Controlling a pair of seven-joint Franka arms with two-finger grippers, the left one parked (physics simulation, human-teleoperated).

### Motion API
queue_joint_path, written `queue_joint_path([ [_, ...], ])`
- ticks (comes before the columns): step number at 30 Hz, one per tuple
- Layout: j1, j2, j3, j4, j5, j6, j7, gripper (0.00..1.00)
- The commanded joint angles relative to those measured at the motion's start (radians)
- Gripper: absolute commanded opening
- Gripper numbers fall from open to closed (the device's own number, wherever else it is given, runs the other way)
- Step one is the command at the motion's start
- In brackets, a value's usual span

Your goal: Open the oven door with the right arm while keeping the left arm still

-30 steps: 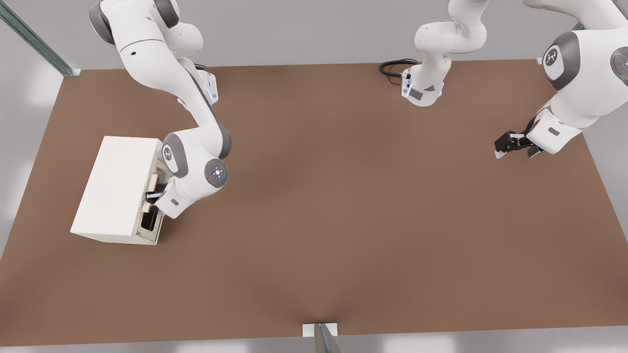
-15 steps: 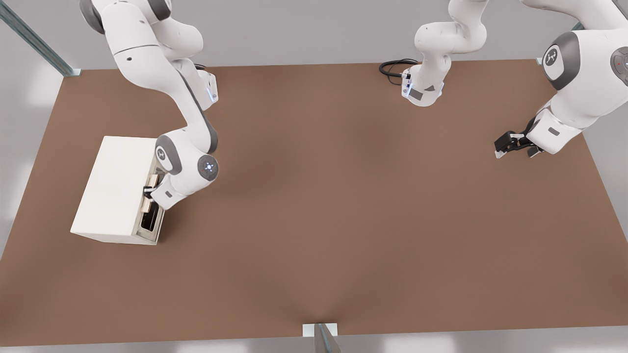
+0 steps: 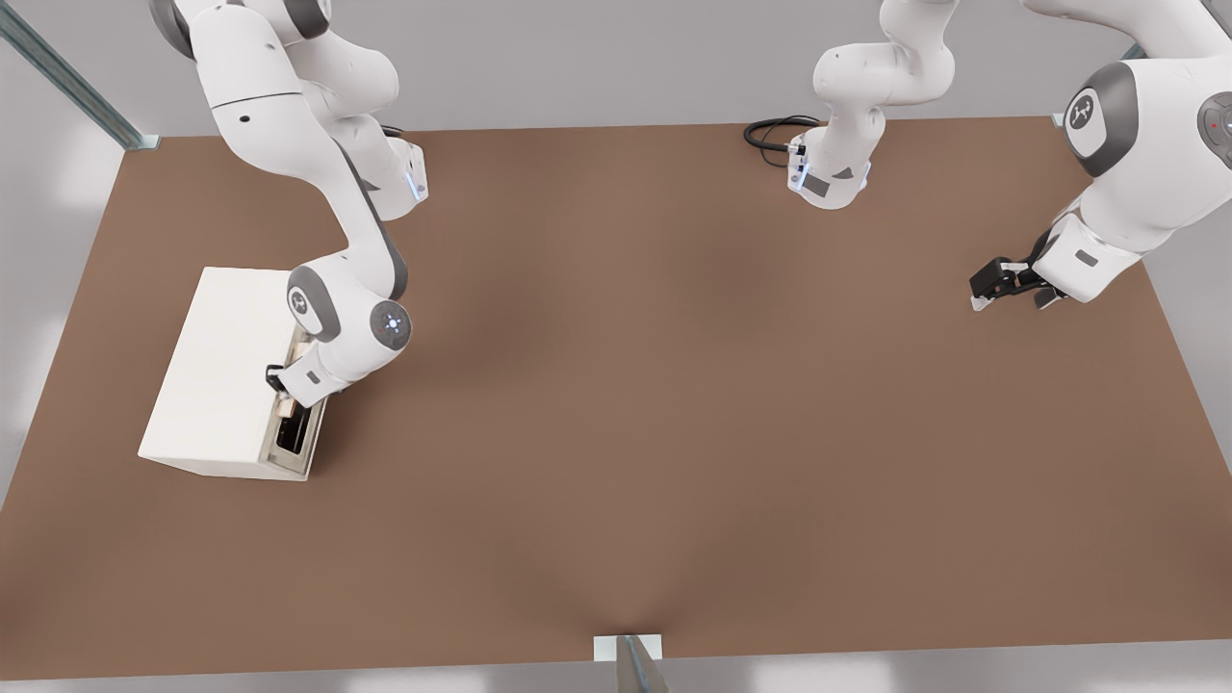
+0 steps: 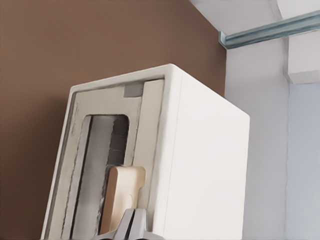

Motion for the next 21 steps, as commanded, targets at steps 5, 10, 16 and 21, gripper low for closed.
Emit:
queue_joint_path([
  [5,0.000,0.005,0.000,-0.006,-0.005,0.025,0.078,0.00],
  [10,0.022,0.077,0.314,0.163,0.286,-0.220,0.366,0.00],
  [16,-0.081,0.152,0.355,0.551,0.699,-0.252,-0.058,1.00],
  [21,-0.215,0.129,0.279,0.783,0.823,-0.404,-0.469,1.00],
])
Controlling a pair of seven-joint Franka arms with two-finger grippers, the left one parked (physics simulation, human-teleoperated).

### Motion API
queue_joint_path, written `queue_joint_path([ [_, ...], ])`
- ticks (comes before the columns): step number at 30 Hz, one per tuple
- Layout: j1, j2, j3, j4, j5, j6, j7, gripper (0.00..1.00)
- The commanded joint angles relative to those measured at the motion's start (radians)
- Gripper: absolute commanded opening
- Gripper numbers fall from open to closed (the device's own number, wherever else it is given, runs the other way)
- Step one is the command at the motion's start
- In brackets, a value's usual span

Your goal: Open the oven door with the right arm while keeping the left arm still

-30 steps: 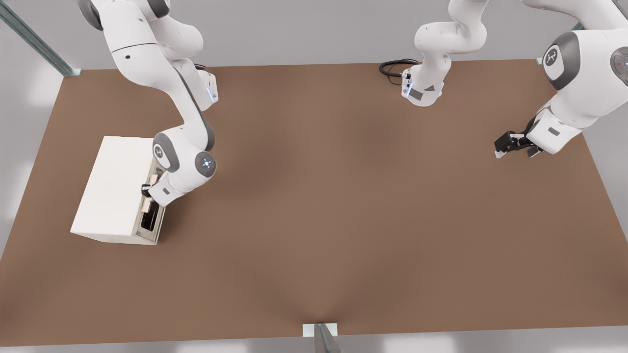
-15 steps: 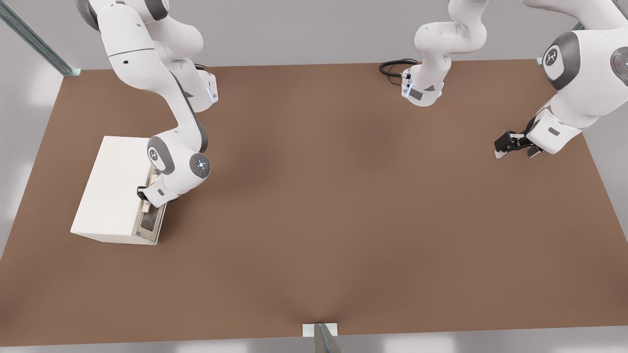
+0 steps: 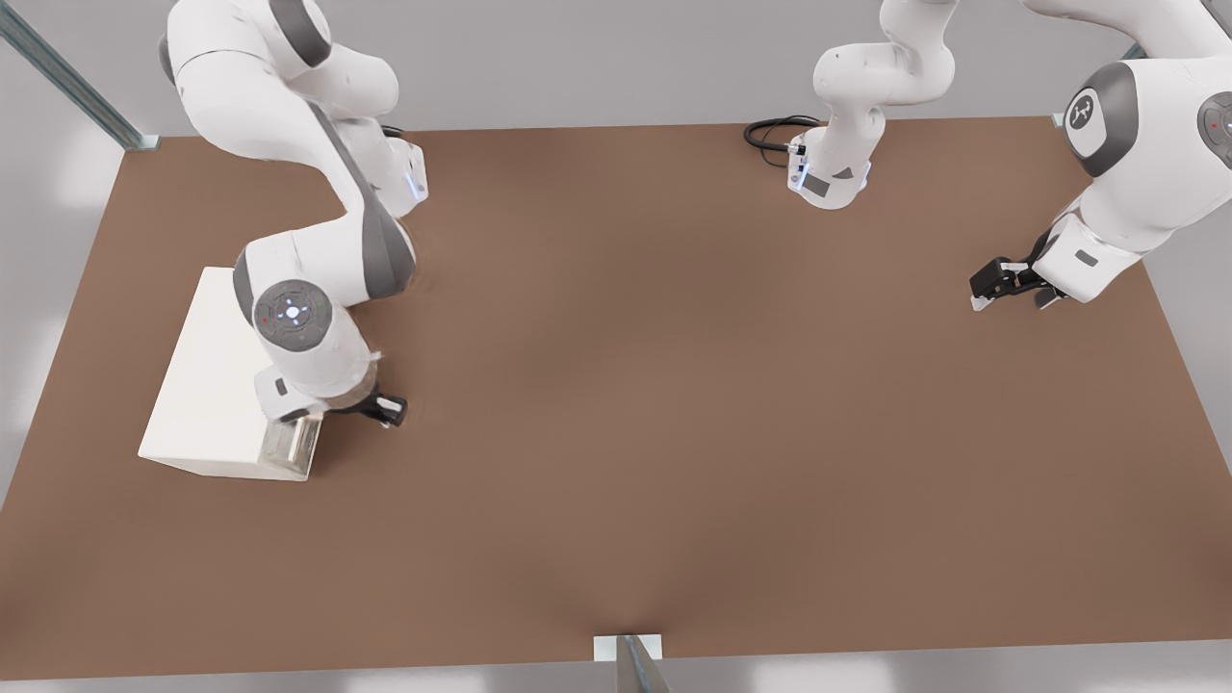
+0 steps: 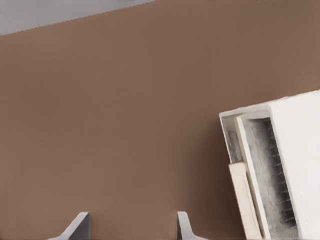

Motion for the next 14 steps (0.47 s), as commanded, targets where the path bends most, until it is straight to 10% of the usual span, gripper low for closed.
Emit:
queue_joint_path([
  [1,0.065,-0.086,-0.166,0.006,0.185,-0.134,-0.597,1.00],
  [2,0.114,-0.134,-0.304,-0.031,0.248,-0.132,-0.681,1.00],
  [14,0.035,-0.137,-0.350,0.049,0.218,-0.184,-0.692,1.00],
])
